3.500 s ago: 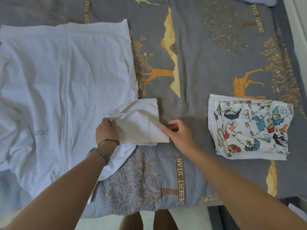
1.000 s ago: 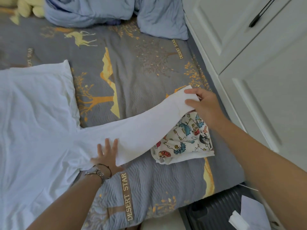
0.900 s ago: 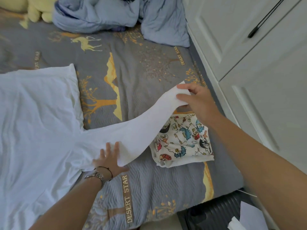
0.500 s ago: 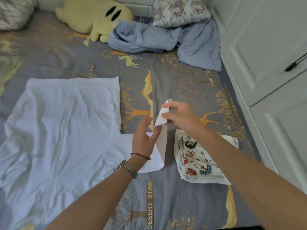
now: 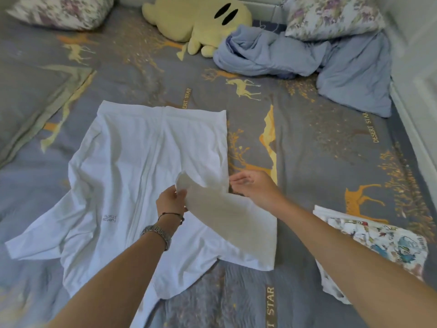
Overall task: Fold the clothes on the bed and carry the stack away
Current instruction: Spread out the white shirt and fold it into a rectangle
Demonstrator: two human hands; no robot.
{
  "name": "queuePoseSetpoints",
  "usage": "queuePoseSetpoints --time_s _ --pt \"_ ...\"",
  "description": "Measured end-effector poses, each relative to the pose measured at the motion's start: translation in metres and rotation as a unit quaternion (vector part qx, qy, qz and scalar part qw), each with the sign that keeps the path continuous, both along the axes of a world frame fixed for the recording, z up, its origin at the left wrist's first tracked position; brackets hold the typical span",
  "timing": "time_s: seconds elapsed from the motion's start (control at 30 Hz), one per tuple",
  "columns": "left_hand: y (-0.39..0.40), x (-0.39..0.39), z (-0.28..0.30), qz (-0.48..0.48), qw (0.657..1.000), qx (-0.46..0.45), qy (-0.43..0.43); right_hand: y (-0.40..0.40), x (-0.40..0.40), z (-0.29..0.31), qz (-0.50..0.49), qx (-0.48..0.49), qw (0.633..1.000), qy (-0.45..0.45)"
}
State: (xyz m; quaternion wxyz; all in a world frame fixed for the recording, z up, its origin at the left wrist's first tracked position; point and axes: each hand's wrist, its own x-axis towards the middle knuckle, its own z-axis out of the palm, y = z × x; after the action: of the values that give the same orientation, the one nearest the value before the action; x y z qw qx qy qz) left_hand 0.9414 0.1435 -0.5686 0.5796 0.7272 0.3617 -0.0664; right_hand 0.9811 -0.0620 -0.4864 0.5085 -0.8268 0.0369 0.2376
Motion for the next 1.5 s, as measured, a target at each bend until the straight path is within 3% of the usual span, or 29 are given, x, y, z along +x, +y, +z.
queuePoseSetpoints --time_s 0.33,0.57,0.8,0.9,1.17,1.5 --pt "0.111 0.049 -0.051 -0.057 0.996 0.057 0.045 0.027 0.021 -0.081 -0.001 -0.111 0.994 0.020" --pt "0.153 0.103 -0.059 -0.158 0.977 0.142 0.029 0.044 0.029 -0.116 -0.008 -0.183 0.982 0.036" --pt "0.178 0.167 -0.058 -0.171 0.965 0.196 0.010 0.057 0.043 -0.127 -0.035 -0.260 0.961 -0.087" --pt "0.180 0.194 -0.059 -0.156 0.967 0.203 -0.001 0.070 0.063 -0.128 -0.035 -0.238 0.962 -0.132" --pt "0.172 0.261 -0.072 -0.117 0.972 0.205 0.016 0.094 0.126 -0.152 0.026 -0.203 0.975 -0.092" --pt "0.178 0.307 -0.089 -0.076 0.968 0.240 0.009 0.099 0.153 -0.162 0.014 -0.130 0.991 -0.042"
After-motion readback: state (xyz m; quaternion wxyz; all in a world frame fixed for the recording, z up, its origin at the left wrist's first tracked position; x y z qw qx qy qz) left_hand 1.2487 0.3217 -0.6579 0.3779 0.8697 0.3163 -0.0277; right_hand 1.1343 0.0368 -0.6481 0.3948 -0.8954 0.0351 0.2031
